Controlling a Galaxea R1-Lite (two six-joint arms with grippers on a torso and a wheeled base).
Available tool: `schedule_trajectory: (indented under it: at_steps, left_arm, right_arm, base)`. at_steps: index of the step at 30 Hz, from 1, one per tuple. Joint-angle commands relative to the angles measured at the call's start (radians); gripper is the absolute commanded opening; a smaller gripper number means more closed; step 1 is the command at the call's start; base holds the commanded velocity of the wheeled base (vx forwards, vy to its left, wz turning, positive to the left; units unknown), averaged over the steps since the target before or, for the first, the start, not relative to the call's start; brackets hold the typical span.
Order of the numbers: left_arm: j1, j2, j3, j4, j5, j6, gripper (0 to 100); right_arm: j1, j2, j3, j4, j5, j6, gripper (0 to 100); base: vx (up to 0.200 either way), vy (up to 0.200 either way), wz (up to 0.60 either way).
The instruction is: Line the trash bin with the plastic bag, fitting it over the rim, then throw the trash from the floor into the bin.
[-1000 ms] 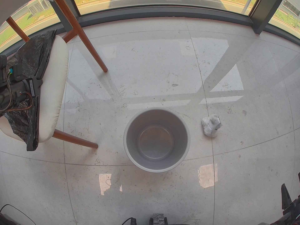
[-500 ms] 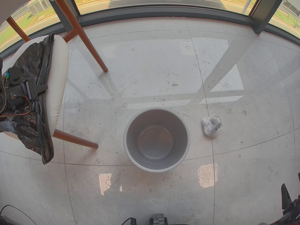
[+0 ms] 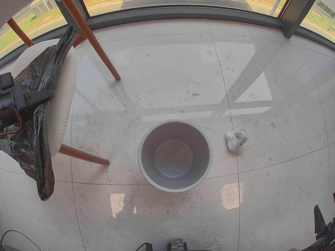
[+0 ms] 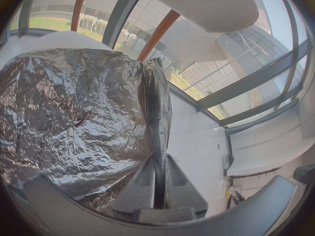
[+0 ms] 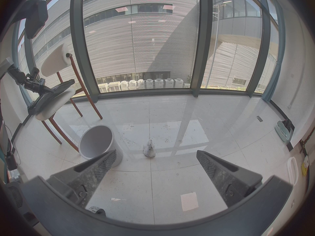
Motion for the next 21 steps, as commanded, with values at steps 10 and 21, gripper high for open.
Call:
schedule_trajectory:
  at_steps: [10, 21]
  left_arm:
    - [-0.243, -0.143, 0.010, 0.025, -0.010, -0.149, 0]
    - [-0.507, -0.192, 0.022, 0.063, -0.009, -0.185, 0]
  right_arm:
    - [0.000, -0.016, 0.018, 0.000, 0.000, 0.002, 100]
    - [0.000, -0.016, 0.018, 0.000, 0.000, 0.002, 100]
  base:
    - [0.000, 0.000, 0.00]
    - [0.000, 0.000, 0.00]
